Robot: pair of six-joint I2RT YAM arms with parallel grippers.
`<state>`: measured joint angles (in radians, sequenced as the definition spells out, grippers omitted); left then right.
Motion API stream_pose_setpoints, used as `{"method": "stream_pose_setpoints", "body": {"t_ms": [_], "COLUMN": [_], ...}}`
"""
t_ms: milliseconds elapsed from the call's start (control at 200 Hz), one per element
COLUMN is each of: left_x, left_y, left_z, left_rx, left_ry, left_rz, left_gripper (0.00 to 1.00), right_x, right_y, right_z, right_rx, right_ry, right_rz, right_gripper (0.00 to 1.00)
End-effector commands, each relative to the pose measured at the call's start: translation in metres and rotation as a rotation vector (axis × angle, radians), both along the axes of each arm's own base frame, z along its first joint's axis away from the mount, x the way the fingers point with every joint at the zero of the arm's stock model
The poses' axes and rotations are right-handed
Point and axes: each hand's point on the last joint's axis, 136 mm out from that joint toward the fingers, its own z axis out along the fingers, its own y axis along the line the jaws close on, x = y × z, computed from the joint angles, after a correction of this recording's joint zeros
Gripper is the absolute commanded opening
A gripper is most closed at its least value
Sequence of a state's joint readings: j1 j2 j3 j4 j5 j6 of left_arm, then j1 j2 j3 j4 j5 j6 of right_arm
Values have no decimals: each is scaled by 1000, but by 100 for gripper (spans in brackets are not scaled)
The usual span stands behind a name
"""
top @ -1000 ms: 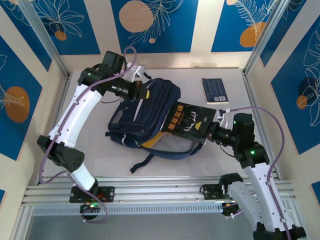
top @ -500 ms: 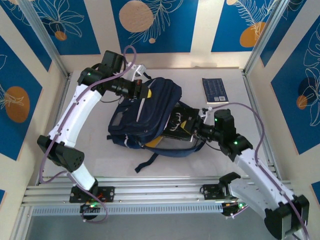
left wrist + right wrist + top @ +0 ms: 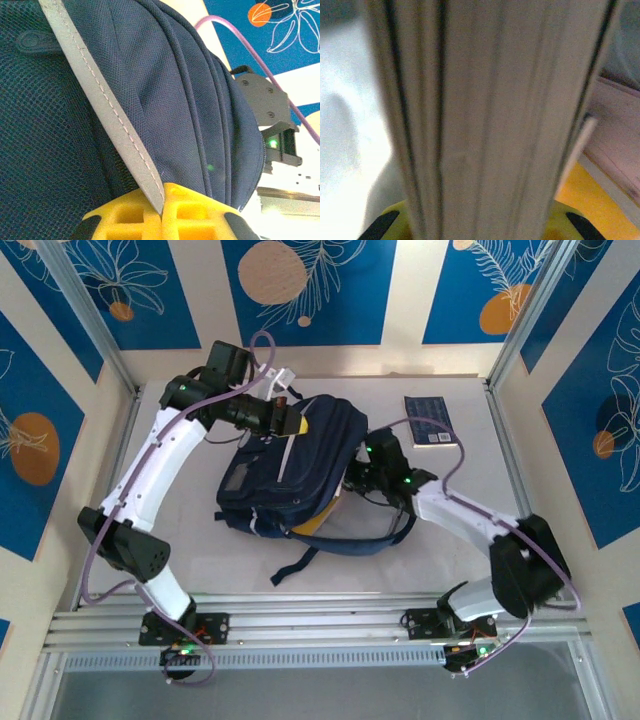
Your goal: Pack the student bag
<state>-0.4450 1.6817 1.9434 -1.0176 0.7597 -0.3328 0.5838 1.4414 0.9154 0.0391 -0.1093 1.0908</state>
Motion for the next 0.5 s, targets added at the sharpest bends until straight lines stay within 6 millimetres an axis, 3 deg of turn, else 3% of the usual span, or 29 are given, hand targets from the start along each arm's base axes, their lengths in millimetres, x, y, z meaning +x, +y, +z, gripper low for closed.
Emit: {"method": "stream_pose_setpoints", "body": {"t_ms": [0, 165, 235, 275, 315, 410, 495], "left_x": [-13, -10, -9, -7, -5, 1, 7], "left_y": [-15, -16, -16, -16, -15, -10, -4], "left_z": [67, 64, 61, 59, 57, 53, 52], "left_rx": [-208, -204, -197, -190, -184, -168, -165], "left_ry": [-178, -170, -168, -163, -161, -151, -143], "left_rz": [-123, -123, -119, -113, -106, -73, -45], "left_gripper": [0, 0, 0, 0, 0, 0, 0], "right_x": [31, 53, 61, 64, 66, 63, 56], "right_y": [23, 48, 62, 68, 71, 60, 48], "right_z": [13, -20, -21, -21, -18, -8, 8], "right_rx": [28, 8, 41, 43, 25, -54, -69], "right_ry": [-41, 40, 17, 18, 4, -47, -96], "right_rz": [-56, -92, -58, -26, -1, -7, 1], "right_gripper": [0, 13, 21, 29, 43, 75, 88]}}
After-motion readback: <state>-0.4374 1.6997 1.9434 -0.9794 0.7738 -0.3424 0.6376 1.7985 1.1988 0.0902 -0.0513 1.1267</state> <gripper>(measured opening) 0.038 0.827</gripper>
